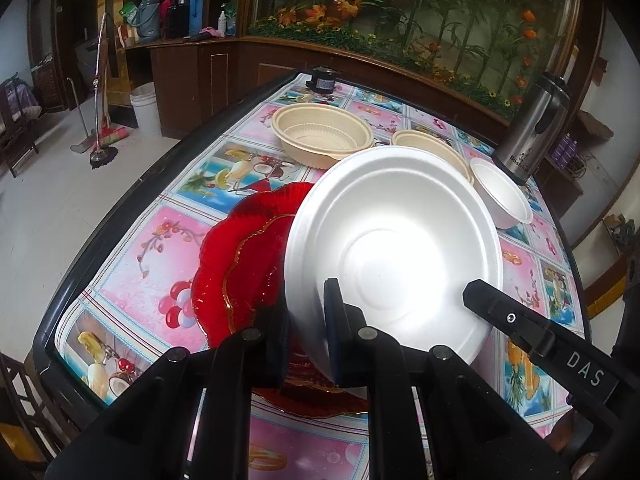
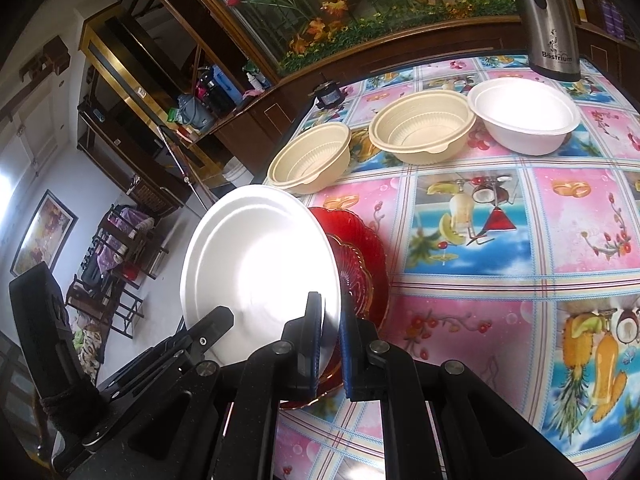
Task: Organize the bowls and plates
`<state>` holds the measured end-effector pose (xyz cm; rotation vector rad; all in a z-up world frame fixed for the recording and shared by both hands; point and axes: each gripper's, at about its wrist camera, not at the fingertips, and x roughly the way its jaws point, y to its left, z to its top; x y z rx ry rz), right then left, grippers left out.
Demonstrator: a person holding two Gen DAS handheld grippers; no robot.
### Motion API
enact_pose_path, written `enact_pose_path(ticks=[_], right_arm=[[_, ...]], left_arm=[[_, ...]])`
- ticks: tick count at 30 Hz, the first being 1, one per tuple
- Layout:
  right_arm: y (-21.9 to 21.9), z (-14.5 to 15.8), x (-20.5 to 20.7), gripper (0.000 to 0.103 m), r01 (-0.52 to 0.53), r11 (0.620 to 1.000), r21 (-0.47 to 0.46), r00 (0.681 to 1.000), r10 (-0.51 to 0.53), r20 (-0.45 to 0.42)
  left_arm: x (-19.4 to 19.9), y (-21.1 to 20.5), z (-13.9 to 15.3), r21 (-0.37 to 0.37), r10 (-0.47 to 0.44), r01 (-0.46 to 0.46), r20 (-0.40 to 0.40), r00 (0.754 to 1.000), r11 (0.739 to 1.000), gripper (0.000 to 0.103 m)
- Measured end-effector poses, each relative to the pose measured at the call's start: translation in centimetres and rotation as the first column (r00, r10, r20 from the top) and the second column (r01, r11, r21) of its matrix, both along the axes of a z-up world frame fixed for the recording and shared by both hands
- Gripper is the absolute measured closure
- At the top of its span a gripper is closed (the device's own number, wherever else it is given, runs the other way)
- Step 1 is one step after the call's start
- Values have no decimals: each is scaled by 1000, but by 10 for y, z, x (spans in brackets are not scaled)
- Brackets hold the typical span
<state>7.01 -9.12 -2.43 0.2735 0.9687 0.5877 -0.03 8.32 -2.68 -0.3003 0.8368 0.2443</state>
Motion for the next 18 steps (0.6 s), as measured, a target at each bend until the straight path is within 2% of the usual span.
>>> enact_pose_path(ticks=[18], right_arm=[[23, -17, 13, 95, -25, 999, -20, 999, 24, -49]], left_arm=[[7, 14, -17, 3, 27, -27, -48, 998, 1000, 91]])
